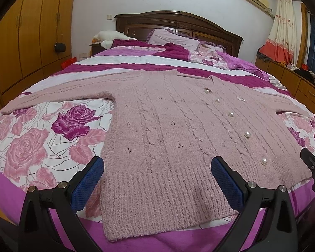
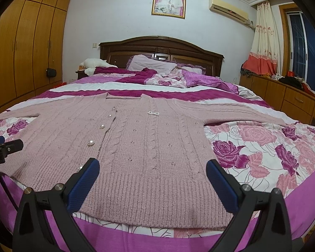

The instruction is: Fold small clothes

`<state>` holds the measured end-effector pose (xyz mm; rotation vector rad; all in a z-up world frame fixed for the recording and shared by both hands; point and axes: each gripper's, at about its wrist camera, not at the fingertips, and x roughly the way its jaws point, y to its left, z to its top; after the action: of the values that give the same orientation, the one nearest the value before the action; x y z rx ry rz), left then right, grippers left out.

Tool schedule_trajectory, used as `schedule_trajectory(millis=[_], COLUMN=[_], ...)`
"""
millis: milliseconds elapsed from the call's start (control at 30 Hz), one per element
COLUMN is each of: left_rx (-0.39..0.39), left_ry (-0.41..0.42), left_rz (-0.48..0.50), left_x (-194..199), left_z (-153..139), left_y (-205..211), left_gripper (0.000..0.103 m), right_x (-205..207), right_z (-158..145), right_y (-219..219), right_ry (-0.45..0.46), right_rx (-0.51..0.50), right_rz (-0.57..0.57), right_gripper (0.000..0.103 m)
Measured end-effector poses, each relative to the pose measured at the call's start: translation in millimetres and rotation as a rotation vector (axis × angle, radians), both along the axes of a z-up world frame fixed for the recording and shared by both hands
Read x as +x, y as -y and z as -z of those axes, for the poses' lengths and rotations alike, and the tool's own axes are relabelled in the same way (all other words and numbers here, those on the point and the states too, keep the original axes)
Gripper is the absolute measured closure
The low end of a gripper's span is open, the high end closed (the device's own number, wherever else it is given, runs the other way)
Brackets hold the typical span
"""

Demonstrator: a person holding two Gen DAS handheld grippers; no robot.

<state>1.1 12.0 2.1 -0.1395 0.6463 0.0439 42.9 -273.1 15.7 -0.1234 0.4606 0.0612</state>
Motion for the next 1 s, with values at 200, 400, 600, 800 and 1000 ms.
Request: schedule_trajectory(millis=[200, 400, 600, 800, 1000], left_rx=[0.002, 0.002, 0.002, 0.004, 0.003], left_ry=[-0.004, -0.010, -0.017, -0.016, -0.021], left_rz=[0.000, 0.000, 0.001, 0.001, 0.001], left_x=[0.4, 1.4, 2.3, 2.2, 1.9], left_z=[-0.8, 0.4, 3.3, 4.6, 5.3], left_y=[0.1, 0.3, 1.0, 1.8, 1.7], left_gripper=[0.018, 0.018, 0.018, 0.019, 0.018], right_x=[-0.1, 0.3, 1.3, 2.6, 2.4], right_z=[0.5, 1.5, 3.2, 3.9, 4.0], right_y=[0.1, 0.2, -0.4, -2.5, -1.8], right_ry=[-0.001, -0.005, -0.012, -0.014, -0.016], right_rx=[-0.002, 0.000, -0.007, -0.014, -0.009], right_rz=[0.001, -0.002, -0.007, -0.011, -0.009], right_gripper=[0.000, 0.000, 0.000, 0.000, 0.000])
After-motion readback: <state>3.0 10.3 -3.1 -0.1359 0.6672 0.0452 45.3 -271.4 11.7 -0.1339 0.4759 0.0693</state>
